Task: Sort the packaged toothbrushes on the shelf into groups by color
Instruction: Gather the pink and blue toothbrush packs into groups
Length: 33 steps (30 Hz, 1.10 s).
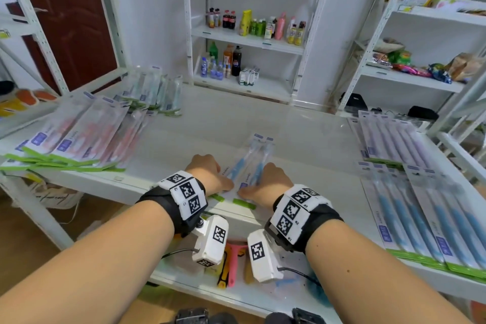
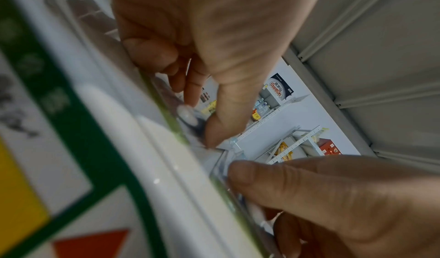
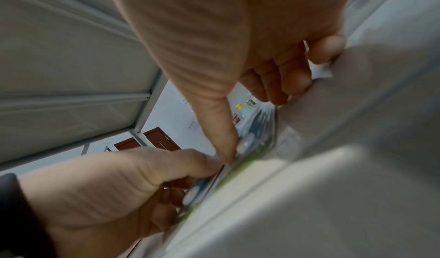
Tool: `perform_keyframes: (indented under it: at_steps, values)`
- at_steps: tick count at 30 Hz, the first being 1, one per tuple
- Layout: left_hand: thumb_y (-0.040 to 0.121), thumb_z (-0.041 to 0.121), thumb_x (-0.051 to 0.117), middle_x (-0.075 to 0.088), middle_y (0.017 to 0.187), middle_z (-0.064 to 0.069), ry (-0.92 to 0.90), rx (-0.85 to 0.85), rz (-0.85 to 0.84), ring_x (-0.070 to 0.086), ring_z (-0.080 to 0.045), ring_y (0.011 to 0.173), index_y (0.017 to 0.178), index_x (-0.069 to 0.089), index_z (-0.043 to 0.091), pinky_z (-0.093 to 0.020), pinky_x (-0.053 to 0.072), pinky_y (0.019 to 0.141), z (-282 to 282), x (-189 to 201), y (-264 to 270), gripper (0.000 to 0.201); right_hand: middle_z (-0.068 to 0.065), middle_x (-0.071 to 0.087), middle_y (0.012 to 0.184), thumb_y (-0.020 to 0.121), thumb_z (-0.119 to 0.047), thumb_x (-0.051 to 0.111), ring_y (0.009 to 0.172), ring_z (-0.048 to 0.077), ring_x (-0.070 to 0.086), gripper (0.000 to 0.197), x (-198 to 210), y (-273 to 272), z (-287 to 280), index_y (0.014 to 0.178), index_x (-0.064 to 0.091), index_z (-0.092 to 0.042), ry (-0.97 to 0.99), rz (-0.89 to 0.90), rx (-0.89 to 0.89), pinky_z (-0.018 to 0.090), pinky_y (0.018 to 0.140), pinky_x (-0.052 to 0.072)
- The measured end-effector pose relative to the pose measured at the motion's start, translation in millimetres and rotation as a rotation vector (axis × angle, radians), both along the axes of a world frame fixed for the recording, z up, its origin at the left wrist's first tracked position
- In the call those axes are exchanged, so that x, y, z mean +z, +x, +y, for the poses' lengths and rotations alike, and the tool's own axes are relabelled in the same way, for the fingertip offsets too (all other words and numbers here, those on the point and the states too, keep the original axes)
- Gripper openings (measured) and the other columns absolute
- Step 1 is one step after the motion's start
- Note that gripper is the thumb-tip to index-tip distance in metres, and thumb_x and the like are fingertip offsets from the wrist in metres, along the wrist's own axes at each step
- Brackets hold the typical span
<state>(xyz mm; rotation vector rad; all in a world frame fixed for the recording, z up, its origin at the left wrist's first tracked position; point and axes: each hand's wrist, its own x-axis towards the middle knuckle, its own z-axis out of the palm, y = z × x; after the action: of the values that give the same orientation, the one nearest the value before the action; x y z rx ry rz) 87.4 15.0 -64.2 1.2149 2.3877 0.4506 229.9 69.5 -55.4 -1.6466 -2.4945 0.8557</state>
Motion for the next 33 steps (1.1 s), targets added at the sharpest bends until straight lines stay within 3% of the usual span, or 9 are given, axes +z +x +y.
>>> perform_keyframes:
  at_steps: [5, 9, 15, 18, 21, 23, 27, 30, 33]
  values:
    - [0.063, 0.039, 0.075, 0.054, 0.068, 0.008, 0.052, 0.013, -0.047, 0.054, -0.009, 0.061, 0.062, 0.049, 0.024, -0.021, 0.043, 0.053, -3.8, -6.0, -7.1, 0.030, 0.007, 0.058, 0.108, 0.076, -0.039, 0.073, 0.091, 0.021, 0.059, 0.050, 8.9, 8.1, 4.2, 0.110, 0.052, -0.008, 0.021, -0.104, 0.029, 0.027, 0.071, 0.048]
    - [0.062, 0.035, 0.073, 0.050, 0.054, 0.006, 0.147, 0.030, -0.149, 0.051, -0.013, 0.050, 0.059, 0.049, 0.019, -0.018, 0.031, 0.042, -8.4, -9.0, -13.0, 0.029, 0.012, 0.062, 0.111, 0.088, -0.031, 0.062, 0.087, 0.023, 0.058, 0.034, 15.0, 24.3, 16.2, 0.106, 0.059, -0.003, 0.092, -0.200, -0.051, 0.027, 0.068, 0.042]
    - [0.065, 0.030, 0.075, 0.055, 0.084, 0.001, 0.320, 0.102, -0.361, 0.054, -0.015, 0.069, 0.086, 0.048, 0.019, -0.025, 0.043, 0.054, -11.5, -17.3, -17.9, 0.037, 0.010, 0.066, 0.091, 0.081, -0.038, 0.066, 0.078, 0.023, 0.062, 0.038, 15.5, 46.6, 30.8, 0.093, 0.065, -0.003, 0.094, -0.248, -0.120, 0.026, 0.062, 0.049]
    - [0.066, 0.027, 0.077, 0.057, 0.091, 0.000, 0.381, 0.131, -0.462, 0.060, -0.017, 0.077, 0.096, 0.048, 0.018, -0.027, 0.049, 0.061, -12.1, -19.7, -19.8, 0.043, 0.004, 0.057, 0.075, 0.076, -0.046, 0.068, 0.066, 0.019, 0.054, 0.041, 13.0, 49.0, 28.8, 0.085, 0.062, -0.006, 0.113, -0.274, -0.119, 0.023, 0.051, 0.040]
    - [0.068, 0.020, 0.077, 0.064, 0.093, -0.006, 0.428, 0.127, -0.581, 0.067, -0.023, 0.080, 0.096, 0.054, 0.011, -0.035, 0.057, 0.075, -12.0, -19.7, -22.9, 0.038, -0.001, 0.061, 0.067, 0.075, -0.042, 0.071, 0.059, 0.014, 0.055, 0.037, 10.9, 49.3, 30.1, 0.084, 0.068, -0.007, 0.099, -0.254, -0.127, 0.022, 0.054, 0.045]
    - [0.070, 0.020, 0.075, 0.069, 0.088, -0.009, 0.430, 0.085, -0.575, 0.067, -0.021, 0.072, 0.091, 0.062, 0.007, -0.033, 0.058, 0.070, -13.0, -20.2, -24.9, 0.028, -0.005, 0.059, 0.058, 0.072, -0.042, 0.074, 0.051, 0.009, 0.052, 0.034, 11.2, 50.0, 31.3, 0.075, 0.065, -0.009, 0.095, -0.229, -0.137, 0.019, 0.047, 0.041]
    - [0.072, 0.024, 0.075, 0.071, 0.091, -0.008, 0.446, 0.085, -0.577, 0.069, -0.024, 0.080, 0.096, 0.065, 0.006, -0.036, 0.058, 0.077, -14.4, -21.3, -25.2, 0.032, -0.004, 0.053, 0.067, 0.068, -0.041, 0.079, 0.057, 0.008, 0.051, 0.044, 11.9, 53.1, 29.3, 0.076, 0.046, -0.014, 0.109, -0.136, -0.173, 0.020, 0.046, 0.039]
    - [0.073, 0.024, 0.075, 0.070, 0.096, -0.010, 0.450, 0.092, -0.614, 0.069, -0.025, 0.085, 0.102, 0.064, 0.004, -0.041, 0.057, 0.083, -16.6, -20.1, -23.8, 0.037, 0.001, 0.061, 0.080, 0.071, -0.039, 0.076, 0.071, 0.016, 0.060, 0.040, 8.5, 55.6, 26.5, 0.088, 0.052, -0.013, 0.089, -0.083, -0.140, 0.025, 0.060, 0.047]
    - [0.074, 0.025, 0.075, 0.070, 0.099, -0.010, 0.461, 0.111, -0.604, 0.068, -0.026, 0.088, 0.106, 0.062, 0.004, -0.042, 0.056, 0.085, -19.5, -19.5, -22.6, 0.041, -0.003, 0.058, 0.071, 0.081, -0.041, 0.067, 0.062, 0.011, 0.052, 0.026, 7.5, 58.7, 23.7, 0.080, 0.059, -0.016, 0.105, -0.028, -0.105, 0.022, 0.051, 0.034]
